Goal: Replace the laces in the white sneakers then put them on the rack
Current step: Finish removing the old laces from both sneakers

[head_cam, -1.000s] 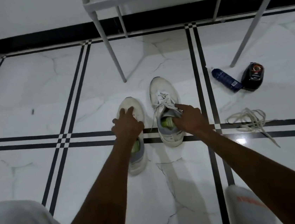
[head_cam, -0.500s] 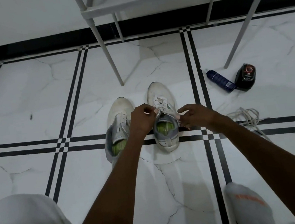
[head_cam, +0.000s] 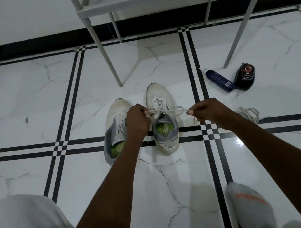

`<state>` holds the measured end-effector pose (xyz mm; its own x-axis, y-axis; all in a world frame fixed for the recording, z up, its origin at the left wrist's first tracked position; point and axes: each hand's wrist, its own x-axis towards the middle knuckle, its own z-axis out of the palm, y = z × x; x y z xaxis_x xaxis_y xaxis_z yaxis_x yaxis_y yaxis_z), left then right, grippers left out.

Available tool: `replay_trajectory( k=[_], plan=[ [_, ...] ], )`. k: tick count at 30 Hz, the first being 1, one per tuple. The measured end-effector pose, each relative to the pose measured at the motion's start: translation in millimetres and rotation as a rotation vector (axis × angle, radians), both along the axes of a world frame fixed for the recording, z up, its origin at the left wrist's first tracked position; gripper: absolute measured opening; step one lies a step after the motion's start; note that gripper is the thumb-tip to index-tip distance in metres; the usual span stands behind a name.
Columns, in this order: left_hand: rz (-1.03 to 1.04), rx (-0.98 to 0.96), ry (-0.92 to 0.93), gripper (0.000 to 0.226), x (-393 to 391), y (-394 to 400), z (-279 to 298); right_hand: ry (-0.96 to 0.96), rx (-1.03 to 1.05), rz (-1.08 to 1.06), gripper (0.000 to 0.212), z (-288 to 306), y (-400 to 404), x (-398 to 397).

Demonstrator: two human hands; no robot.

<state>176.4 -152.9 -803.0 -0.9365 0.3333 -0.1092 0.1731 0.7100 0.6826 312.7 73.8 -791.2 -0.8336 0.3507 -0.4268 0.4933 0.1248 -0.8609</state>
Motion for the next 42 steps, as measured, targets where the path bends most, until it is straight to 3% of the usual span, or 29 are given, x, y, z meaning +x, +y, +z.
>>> replay_trajectory(
  k=[5, 8, 10, 13, 16, 19, 21, 24, 27, 29, 31, 35, 37, 39, 42],
  plan=[
    [0.22, -0.201, 0.147, 0.027, -15.1, -36.9, 7.1, -0.22, -0.028, -0.316, 0.018, -12.9, 18.4, -7.3],
    [0.396, -0.313, 0.182, 0.029, -32.9, -69.2, 6.9, -0.248, -0.012, -0.478, 0.021, -14.7, 26.6, -2.6],
    [0.433, -0.303, 0.203, 0.026, -34.4, -71.7, 9.4, -0.178, 0.047, -0.457, 0.02, -15.4, 22.3, -2.4],
    [0.423, -0.253, 0.241, 0.029, -18.7, -48.9, 23.9, -0.061, -0.048, -0.257, 0.02, -12.3, 4.6, -7.4],
    [0.238, -0.117, 0.331, 0.032, 2.7, -17.9, 26.7, -0.067, -0.104, -0.171, 0.018, -4.6, -4.2, -13.1],
    [-0.018, 0.164, 0.128, 0.03, 21.3, 13.3, 12.6, -0.104, -0.168, -0.169, 0.013, -3.1, -7.4, -15.8],
    [-0.046, 0.218, -0.098, 0.049, 32.2, 25.4, 5.8, -0.115, -0.247, -0.168, 0.007, -0.1, -11.7, -13.9],
    [-0.014, 0.265, -0.204, 0.079, 42.3, 27.3, -5.3, -0.102, -0.346, -0.168, 0.008, 2.5, -6.8, -8.1],
    [0.016, 0.222, -0.157, 0.091, 44.6, 23.3, -15.1, 0.018, -0.454, -0.567, 0.01, 5.9, 11.5, -4.9],
    [0.06, 0.183, -0.156, 0.09, 43.0, 23.2, -15.4, 0.095, -0.224, -0.949, 0.009, 12.4, 28.0, -1.9],
    [0.1, 0.179, -0.199, 0.084, 42.0, 23.6, -13.8, 0.112, 0.026, -1.07, 0.019, 11.3, 49.4, 2.3],
    [0.075, 0.149, -0.114, 0.053, 46.4, 25.7, -11.1, 0.058, 0.378, -0.546, 0.058, 0.0, 43.8, 1.2],
    [0.049, 0.156, -0.063, 0.04, 50.9, 29.4, -10.2, 0.052, 0.534, -0.316, 0.054, 3.5, 17.9, -3.6],
    [0.047, 0.115, -0.002, 0.039, 52.4, 34.1, -7.2, 0.011, 0.54, -0.134, 0.047, 4.2, -3.2, -13.0],
    [0.034, 0.014, 0.077, 0.036, 50.8, 39.9, -2.4, -0.277, 0.486, 0.199, 0.057, 5.9, -20.6, -21.8]
  ],
)
